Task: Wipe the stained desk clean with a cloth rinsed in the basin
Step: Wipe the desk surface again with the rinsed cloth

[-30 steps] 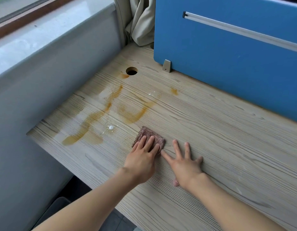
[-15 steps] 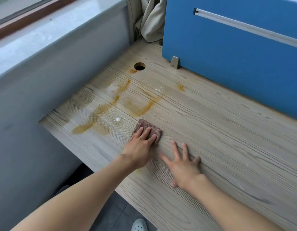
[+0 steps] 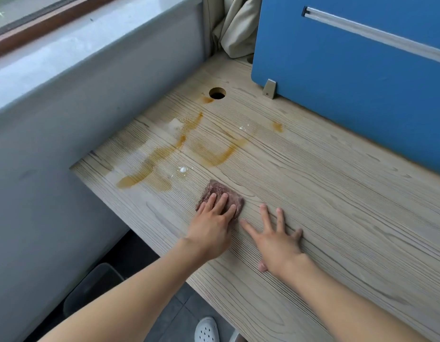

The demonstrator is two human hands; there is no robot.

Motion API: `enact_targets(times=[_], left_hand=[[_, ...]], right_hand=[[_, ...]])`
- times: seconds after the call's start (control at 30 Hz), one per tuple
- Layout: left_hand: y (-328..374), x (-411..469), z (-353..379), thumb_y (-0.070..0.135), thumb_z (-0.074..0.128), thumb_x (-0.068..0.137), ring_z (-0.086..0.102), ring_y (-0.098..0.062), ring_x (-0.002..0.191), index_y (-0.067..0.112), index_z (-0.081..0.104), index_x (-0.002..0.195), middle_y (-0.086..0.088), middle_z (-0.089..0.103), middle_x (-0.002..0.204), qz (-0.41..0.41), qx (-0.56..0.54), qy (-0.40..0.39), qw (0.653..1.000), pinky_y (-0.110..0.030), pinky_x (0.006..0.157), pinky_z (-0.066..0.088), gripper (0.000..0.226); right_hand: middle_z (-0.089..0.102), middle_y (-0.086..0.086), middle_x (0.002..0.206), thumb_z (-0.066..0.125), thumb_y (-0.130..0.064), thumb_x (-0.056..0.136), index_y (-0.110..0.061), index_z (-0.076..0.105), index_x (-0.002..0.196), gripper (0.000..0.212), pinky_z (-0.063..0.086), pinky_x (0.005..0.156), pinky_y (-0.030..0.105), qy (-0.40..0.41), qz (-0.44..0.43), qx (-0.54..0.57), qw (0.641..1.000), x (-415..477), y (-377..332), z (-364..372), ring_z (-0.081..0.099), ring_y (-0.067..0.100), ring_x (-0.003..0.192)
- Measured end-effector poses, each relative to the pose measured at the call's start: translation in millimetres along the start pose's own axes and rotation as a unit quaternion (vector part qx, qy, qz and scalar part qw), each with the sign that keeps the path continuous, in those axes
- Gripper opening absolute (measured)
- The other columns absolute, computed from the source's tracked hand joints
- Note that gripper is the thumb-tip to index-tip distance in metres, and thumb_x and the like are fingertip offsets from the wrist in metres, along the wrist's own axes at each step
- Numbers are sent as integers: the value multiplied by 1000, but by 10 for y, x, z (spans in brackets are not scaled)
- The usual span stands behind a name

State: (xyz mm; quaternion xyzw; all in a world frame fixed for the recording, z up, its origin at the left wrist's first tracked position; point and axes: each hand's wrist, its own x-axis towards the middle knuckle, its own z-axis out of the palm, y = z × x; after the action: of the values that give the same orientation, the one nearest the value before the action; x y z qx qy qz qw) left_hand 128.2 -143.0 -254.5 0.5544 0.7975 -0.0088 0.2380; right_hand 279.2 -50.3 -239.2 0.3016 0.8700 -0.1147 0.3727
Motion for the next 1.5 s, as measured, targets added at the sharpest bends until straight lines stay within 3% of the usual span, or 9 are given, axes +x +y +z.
enact_targets(times=[0.17, 0.27, 0.53, 0.63, 0.9, 1.03, 1.23, 1.37, 1.5], left_hand=[[-124, -79, -43, 36, 37, 101, -8, -24, 154, 34, 17, 158, 2, -2, 167, 18, 7, -14, 1000, -41, 125, 2, 61], [-119, -13, -93, 32, 36, 100, -8, -24, 154, 33, 18, 158, 1, -2, 168, -17, -20, -2, 1000, -41, 124, 2, 61], [-235, -253, 31, 28, 41, 98, -7, -23, 154, 35, 20, 157, 3, 0, 167, 5, -16, -2, 1000, -43, 125, 5, 63], [-200, -196, -17, 29, 38, 99, -8, -24, 154, 32, 20, 158, 1, 0, 167, -32, -36, 13, 999, -43, 125, 1, 61], [-340, -436, 65, 35, 38, 101, -10, -21, 153, 35, 18, 157, 5, -1, 167, -13, -21, 5, 1000, -42, 125, 0, 59], [-191, -530, 139, 37, 33, 103, -11, -23, 153, 32, 18, 158, 3, -1, 167, -37, -35, 18, 999, -40, 125, -4, 58], [-296, -680, 213, 36, 37, 99, -8, -19, 154, 37, 20, 157, 6, 1, 167, -13, -22, 19, 1000, -40, 125, 0, 60], [-137, -768, 283, 36, 33, 99, -12, -20, 153, 35, 18, 158, 6, -3, 167, -42, -45, 30, 998, -38, 124, -8, 61], [-282, -942, 298, 49, 10, 89, -10, -17, 153, 38, 20, 157, 8, 0, 167, -3, -30, -2, 1000, -38, 125, -3, 70]], right_hand=[[-35, 11, 159, 76, -28, 86, -47, -9, 153, 110, 19, 107, 78, -2, -11, 19, 1000, -37, -49, -59, -22, 48, 147], [-36, 9, 159, 79, -35, 83, -45, -10, 154, 114, 18, 105, 79, -22, -44, 17, 999, -65, -146, -16, -26, 48, 145], [-40, 13, 156, 78, -42, 82, -44, -17, 153, 118, 22, 103, 80, -7, -33, -35, 999, -66, -225, 50, -25, 52, 143], [-39, 13, 156, 78, -42, 83, -45, -18, 152, 118, 22, 103, 80, -4, -28, -38, 999, -62, -223, 73, -25, 52, 144], [-40, 13, 156, 77, -37, 84, -44, -18, 153, 117, 20, 105, 80, -10, -31, -26, 999, -76, -223, 55, -25, 52, 144], [-31, 19, 159, 74, -31, 87, -32, -10, 157, 109, 15, 108, 77, -10, -32, -25, 999, -81, -327, 23, -20, 49, 147], [-25, 26, 159, 74, -41, 86, -17, -2, 157, 106, 26, 107, 73, -36, -42, 5, 998, -56, -484, -22, -18, 52, 146], [-28, 27, 158, 70, -31, 90, -19, -7, 157, 102, 24, 107, 74, -31, -40, -25, 998, -75, -468, 37, -20, 53, 145], [-29, 27, 157, 67, -27, 93, -20, -8, 157, 100, 21, 108, 74, -28, -39, -30, 998, -85, -492, 43, -21, 53, 145]])
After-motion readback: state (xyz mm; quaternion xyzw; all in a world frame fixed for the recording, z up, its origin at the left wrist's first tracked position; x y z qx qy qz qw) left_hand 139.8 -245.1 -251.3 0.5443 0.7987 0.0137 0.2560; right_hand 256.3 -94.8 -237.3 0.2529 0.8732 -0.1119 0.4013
